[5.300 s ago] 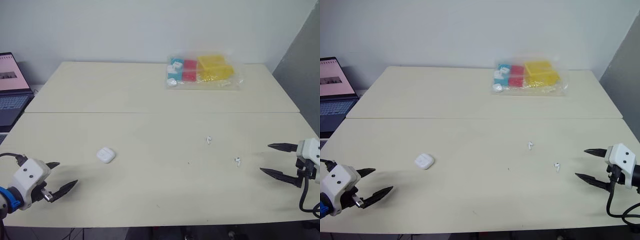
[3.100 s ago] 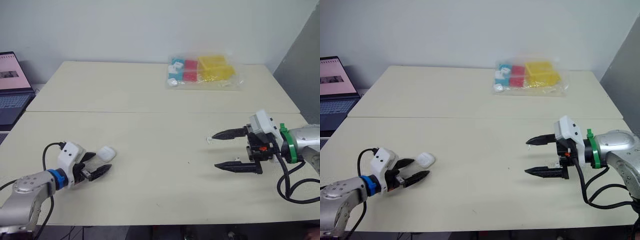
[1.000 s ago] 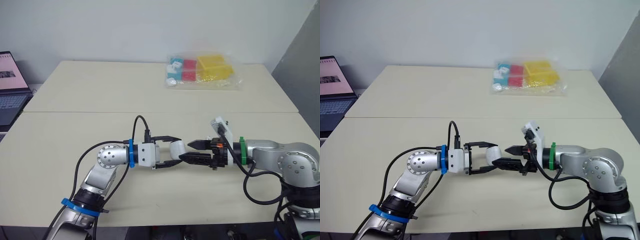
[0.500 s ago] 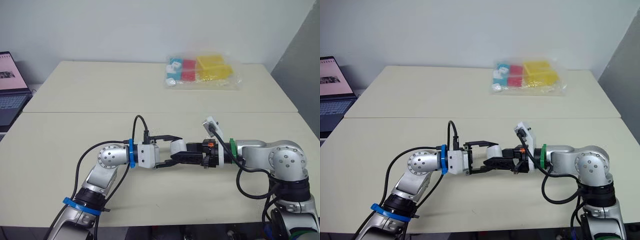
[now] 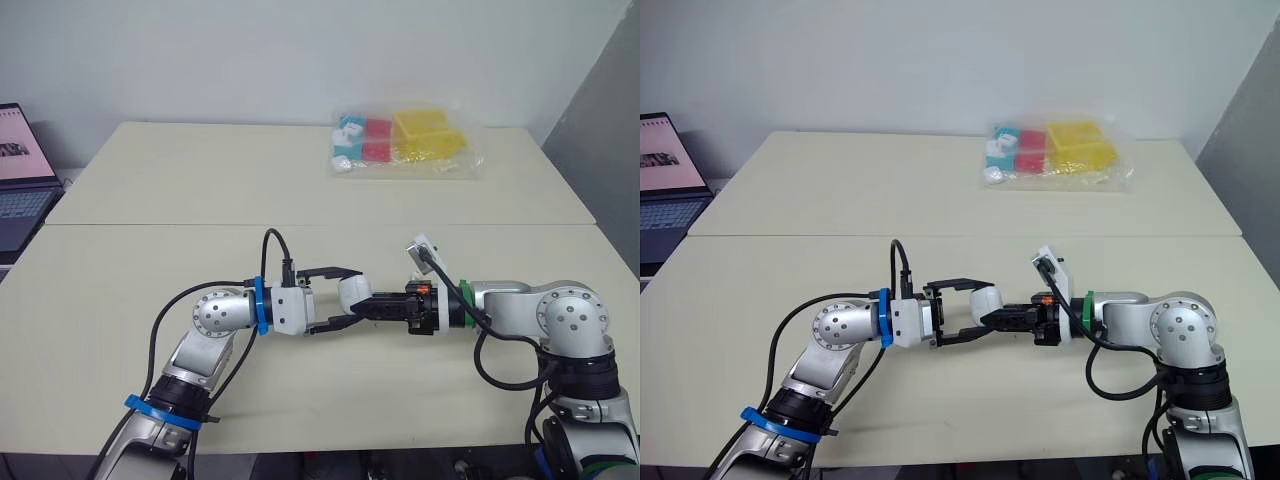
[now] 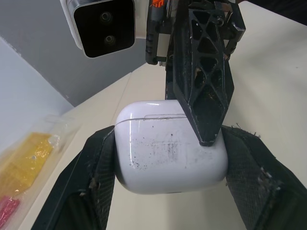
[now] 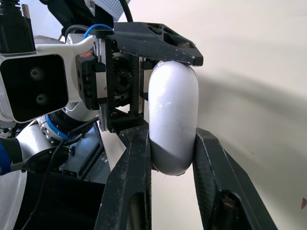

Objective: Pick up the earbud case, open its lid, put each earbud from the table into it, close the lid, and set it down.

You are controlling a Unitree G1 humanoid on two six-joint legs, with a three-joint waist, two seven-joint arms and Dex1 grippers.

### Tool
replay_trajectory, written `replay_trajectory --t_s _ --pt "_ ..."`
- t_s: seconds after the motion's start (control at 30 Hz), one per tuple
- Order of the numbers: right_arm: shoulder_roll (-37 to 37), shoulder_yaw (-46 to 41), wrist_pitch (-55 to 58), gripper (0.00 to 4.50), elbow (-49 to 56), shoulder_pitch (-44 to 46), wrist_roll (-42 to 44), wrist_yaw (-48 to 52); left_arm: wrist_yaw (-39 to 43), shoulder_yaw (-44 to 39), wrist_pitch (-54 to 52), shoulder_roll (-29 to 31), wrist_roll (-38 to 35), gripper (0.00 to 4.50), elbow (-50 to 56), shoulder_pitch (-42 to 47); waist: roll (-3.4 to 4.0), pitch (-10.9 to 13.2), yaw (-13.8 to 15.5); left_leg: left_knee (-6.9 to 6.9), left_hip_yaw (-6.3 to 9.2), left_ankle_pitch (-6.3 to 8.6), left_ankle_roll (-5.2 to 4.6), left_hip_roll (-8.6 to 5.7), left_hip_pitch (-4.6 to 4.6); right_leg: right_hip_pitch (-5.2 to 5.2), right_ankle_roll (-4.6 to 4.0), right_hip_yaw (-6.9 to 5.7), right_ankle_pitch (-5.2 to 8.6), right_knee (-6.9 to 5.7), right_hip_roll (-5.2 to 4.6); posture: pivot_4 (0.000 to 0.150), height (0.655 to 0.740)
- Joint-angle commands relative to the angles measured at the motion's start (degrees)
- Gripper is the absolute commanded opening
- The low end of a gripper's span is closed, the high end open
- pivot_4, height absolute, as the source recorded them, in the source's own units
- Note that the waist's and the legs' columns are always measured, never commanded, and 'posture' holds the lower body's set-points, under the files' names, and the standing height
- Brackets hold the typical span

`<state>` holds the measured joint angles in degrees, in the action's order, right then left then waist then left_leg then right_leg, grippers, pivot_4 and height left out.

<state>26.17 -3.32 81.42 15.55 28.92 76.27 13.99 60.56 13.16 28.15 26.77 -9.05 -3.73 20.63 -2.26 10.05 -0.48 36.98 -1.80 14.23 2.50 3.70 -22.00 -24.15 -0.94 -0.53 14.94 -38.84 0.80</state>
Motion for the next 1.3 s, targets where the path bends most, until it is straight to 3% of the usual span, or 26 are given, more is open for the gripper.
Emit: replay_trajectory --t_s 0.03,0.1,0.27,0.3,0.37,0.5,0.63,0.7,0.83,0.97,1.1,1.3 --pt "-0.11 -0.84 -0.13 0.75 1.1 0.33 3.77 1.3 -1.16 -1.05 -1.19 -0.55 -2.43 2.82 1.76 0.14 0.0 0.0 0.0 0.0 0.0 0.0 0.0 0.0 0.0 0.0 0.0 0.0 0.0 0.0 0.0 0.15 0.74" --pt "0.0 -0.64 -0.12 0.75 1.06 0.31 3.93 1.44 -1.3 -1.54 -2.27 -0.93 -3.78 2.82 2.09 0.35 0.0 0.0 -0.02 0.0 0.0 0.0 0.0 0.0 0.0 0.0 0.0 0.0 0.0 0.0 0.0 0.15 0.74" --pt "0.86 -0.23 -0.31 0.75 1.38 0.46 3.96 2.12 -1.49 -1.44 -3.87 0.17 -2.5 4.41 2.23 0.92 0.0 0.0 -0.04 -0.01 0.01 0.0 0.0 0.01 0.0 0.0 0.0 -0.01 0.0 0.01 0.0 0.15 0.74" --pt "1.29 -0.06 -0.29 0.75 1.42 0.65 3.56 2.5 -1.15 -1.14 -4.4 0.86 -1.79 4.5 2.11 1.17 0.0 0.0 -0.03 -0.01 0.01 0.0 0.0 0.01 -0.01 -0.01 0.0 -0.01 0.0 0.01 0.0 0.15 0.74" --pt "2.11 0.28 -0.25 0.75 1.5 0.98 2.72 3.25 -0.35 -0.73 -5.72 2.07 -1.38 4.5 2.04 1.49 0.0 0.0 -0.03 -0.01 0.01 0.0 0.0 0.0 -0.01 -0.01 0.0 -0.01 0.0 0.01 0.0 0.15 0.74" --pt "6.73 3.04 -1.46 0.75 3.17 3.01 -3.01 6.89 0.79 -1.65 -20.23 6.16 -4.68 4.5 5.0 1.3 0.05 0.03 -0.29 -0.02 0.0 0.0 0.0 0.01 0.0 -0.03 0.0 -0.01 0.01 0.02 0.01 0.15 0.74" --pt "21.57 15.11 -10.77 0.75 10.01 7.86 -20.06 20.33 0.85 -2.44 -40.64 11.48 -9.64 4.5 10.67 1.2 0.2 0.14 -0.71 -0.03 0.05 0.0 0.0 -0.01 -0.17 -0.19 0.0 -0.04 0.01 0.06 0.0 0.15 0.74" --pt "26.25 19.41 -16.07 0.75 10.95 9.41 -26.85 25.72 0.96 -2.12 -47.32 13.01 -11.0 4.5 13.15 1.4 0.2 0.14 -0.86 -0.06 0.11 0.0 0.0 0.0 -0.26 -0.23 0.0 -0.11 0.02 0.18 0.02 0.15 0.74" --pt "36.31 31.6 -33.13 0.75 11.98 14.71 -48.56 38.38 -0.15 -0.68 -58.77 13.86 -12.44 4.5 19.37 3.09 0.25 0.2 -0.91 -0.11 0.13 0.01 0.0 -0.02 -0.47 -0.37 -0.01 -0.13 0.04 0.29 0.02 0.15 0.74" --pt "36.63 36.43 -42.16 0.75 9.8 17.61 -60.44 44.49 -7.19 0.44 -66.99 8.67 -11.43 4.5 21.59 6.71 0.23 0.21 -0.87 0.0 0.13 0.01 0.0 -0.05 -0.67 -0.53 0.01 -0.13 0.03 0.28 0.02 0.15 0.74" --pt "33.28 35.37 -41.78 0.75 9.46 17.85 -62.55 47.01 -9.5 1.36 -68.85 6.27 -10.41 4.5 22.1 9.19 0.23 0.21 -0.97 0.01 0.13 0.0 0.01 -0.04 -0.71 -0.58 0.01 -0.09 0.03 0.24 0.02 0.15 0.74" --pt "28.53 34.06 -39.31 0.75 8.23 18.09 -63.66 49.54 -5.98 6.14 -66.96 6.8 -8.35 4.5 22.02 13.11 0.23 0.21 -1.0 0.04 0.12 -0.01 0.02 -0.06 -0.75 -0.78 -0.01 -0.04 0.03 -0.02 0.03 0.15 0.74"
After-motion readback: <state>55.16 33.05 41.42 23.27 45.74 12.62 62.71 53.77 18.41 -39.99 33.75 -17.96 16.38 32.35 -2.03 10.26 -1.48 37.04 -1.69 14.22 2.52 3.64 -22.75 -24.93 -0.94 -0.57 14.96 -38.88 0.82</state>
